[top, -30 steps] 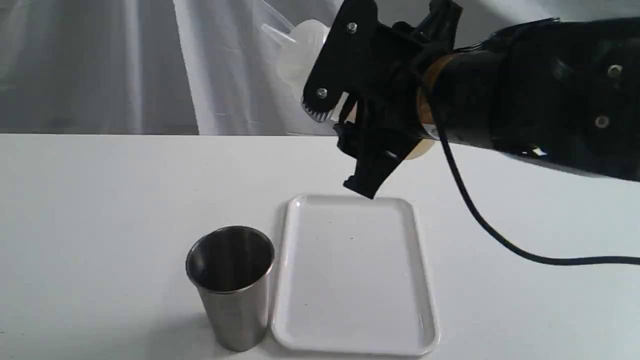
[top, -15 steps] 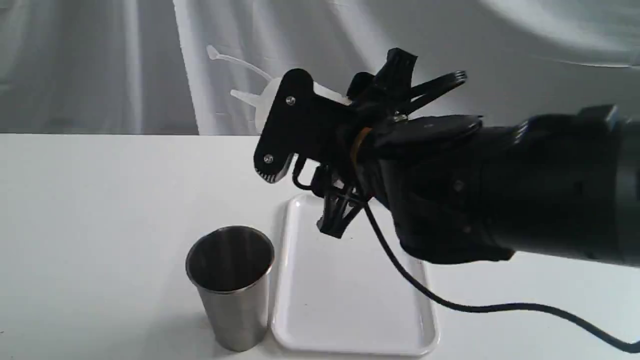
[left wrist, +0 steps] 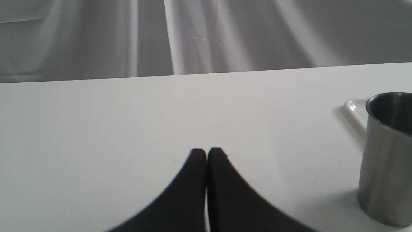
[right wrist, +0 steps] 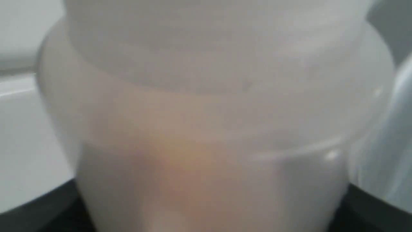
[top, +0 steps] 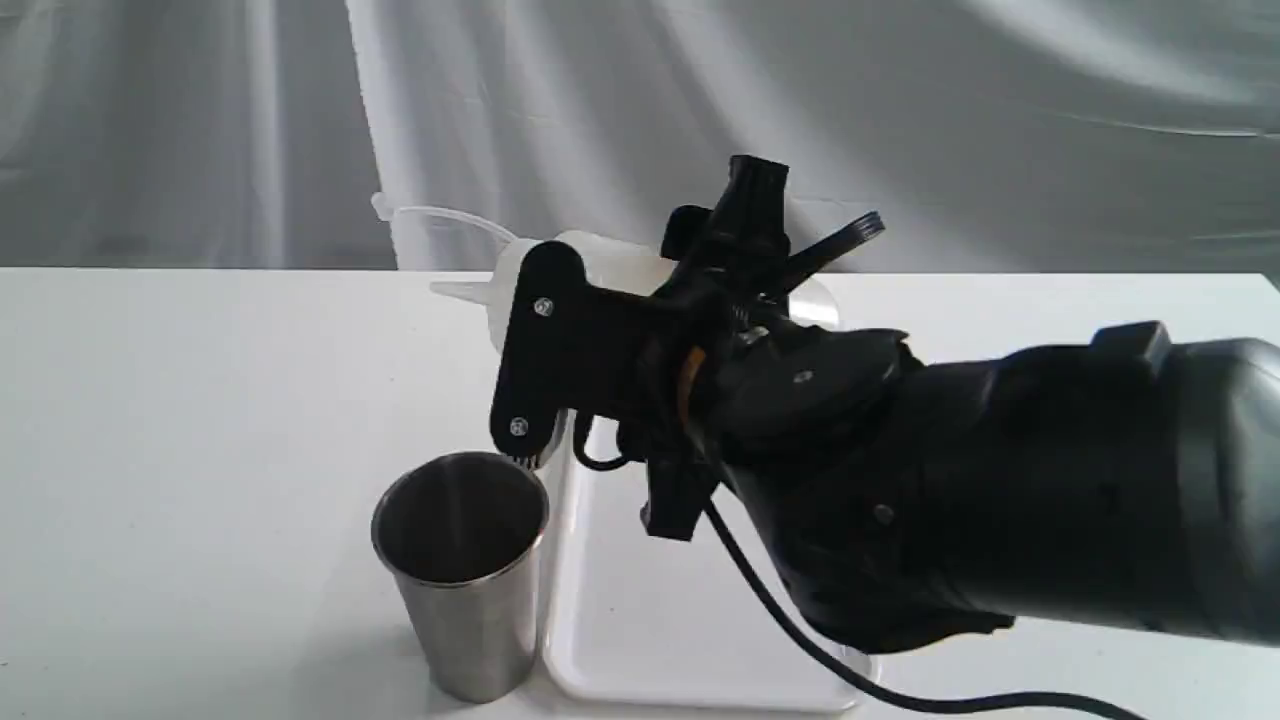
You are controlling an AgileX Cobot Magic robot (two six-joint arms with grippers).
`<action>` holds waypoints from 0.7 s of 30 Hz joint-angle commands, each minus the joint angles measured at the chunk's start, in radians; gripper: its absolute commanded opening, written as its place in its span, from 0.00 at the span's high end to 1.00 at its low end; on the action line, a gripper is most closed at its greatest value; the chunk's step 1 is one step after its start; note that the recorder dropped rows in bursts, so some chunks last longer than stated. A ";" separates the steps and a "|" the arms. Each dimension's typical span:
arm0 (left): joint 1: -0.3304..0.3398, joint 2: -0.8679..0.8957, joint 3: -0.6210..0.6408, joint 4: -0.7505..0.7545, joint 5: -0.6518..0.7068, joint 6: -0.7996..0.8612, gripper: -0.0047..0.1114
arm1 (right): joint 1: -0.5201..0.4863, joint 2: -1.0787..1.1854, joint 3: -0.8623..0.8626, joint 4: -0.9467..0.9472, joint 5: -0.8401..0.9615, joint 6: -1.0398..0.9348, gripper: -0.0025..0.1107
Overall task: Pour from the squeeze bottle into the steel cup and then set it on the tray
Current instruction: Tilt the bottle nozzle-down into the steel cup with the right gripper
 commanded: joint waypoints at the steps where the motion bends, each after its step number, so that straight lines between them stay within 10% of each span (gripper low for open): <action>1: 0.002 -0.003 0.004 -0.001 -0.008 -0.005 0.96 | 0.003 -0.003 0.007 -0.088 0.038 0.002 0.98; 21: 0.002 -0.003 0.004 -0.001 -0.008 -0.005 0.96 | 0.051 0.098 0.007 -0.155 0.223 -0.020 0.98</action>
